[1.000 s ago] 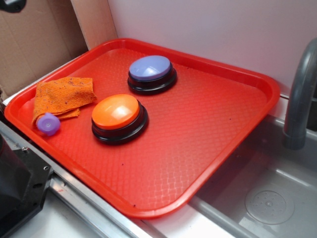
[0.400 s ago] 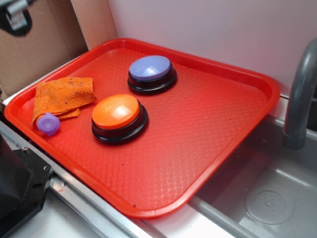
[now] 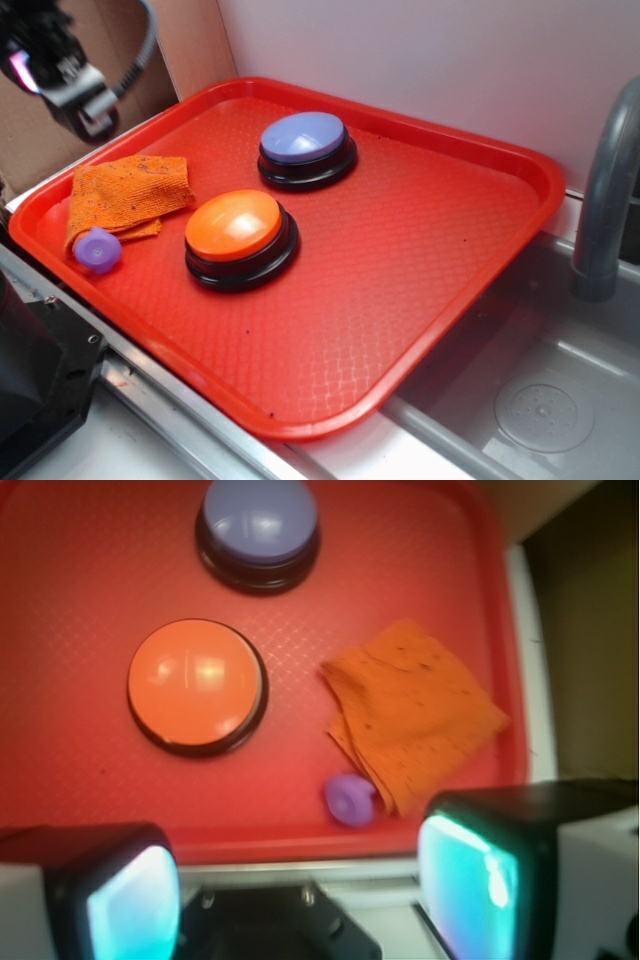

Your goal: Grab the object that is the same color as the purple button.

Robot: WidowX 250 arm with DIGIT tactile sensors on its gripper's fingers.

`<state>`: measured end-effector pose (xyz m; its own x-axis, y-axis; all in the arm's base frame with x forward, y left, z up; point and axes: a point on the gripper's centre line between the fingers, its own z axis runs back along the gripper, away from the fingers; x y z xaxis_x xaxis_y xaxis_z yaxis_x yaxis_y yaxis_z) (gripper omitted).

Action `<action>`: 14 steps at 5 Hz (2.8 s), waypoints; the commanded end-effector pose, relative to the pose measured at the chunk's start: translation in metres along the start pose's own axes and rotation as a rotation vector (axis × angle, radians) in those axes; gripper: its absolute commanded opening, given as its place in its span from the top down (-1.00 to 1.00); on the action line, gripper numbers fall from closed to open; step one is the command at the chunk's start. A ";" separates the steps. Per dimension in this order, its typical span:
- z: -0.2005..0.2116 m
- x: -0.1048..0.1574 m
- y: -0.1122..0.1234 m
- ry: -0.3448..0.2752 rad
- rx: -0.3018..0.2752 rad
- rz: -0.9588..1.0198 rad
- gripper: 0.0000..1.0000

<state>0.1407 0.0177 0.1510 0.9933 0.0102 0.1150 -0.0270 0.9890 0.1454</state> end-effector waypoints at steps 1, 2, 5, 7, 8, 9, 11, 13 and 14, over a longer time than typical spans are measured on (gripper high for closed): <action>-0.066 0.000 0.024 0.074 0.049 0.063 -1.00; -0.079 -0.012 0.023 0.097 0.029 0.058 -1.00; -0.126 -0.022 0.029 0.157 0.048 0.074 -1.00; -0.138 -0.023 0.028 0.154 0.031 0.083 0.55; -0.136 -0.023 0.029 0.152 0.026 0.105 1.00; -0.133 -0.021 0.030 0.143 0.021 0.117 1.00; -0.073 -0.001 0.014 0.127 -0.044 0.149 1.00; 0.014 0.041 -0.006 0.010 -0.118 0.101 1.00; 0.032 0.053 -0.013 -0.043 -0.115 0.101 1.00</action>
<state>0.1911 -0.0012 0.1760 0.9854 0.1143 0.1258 -0.1179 0.9928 0.0212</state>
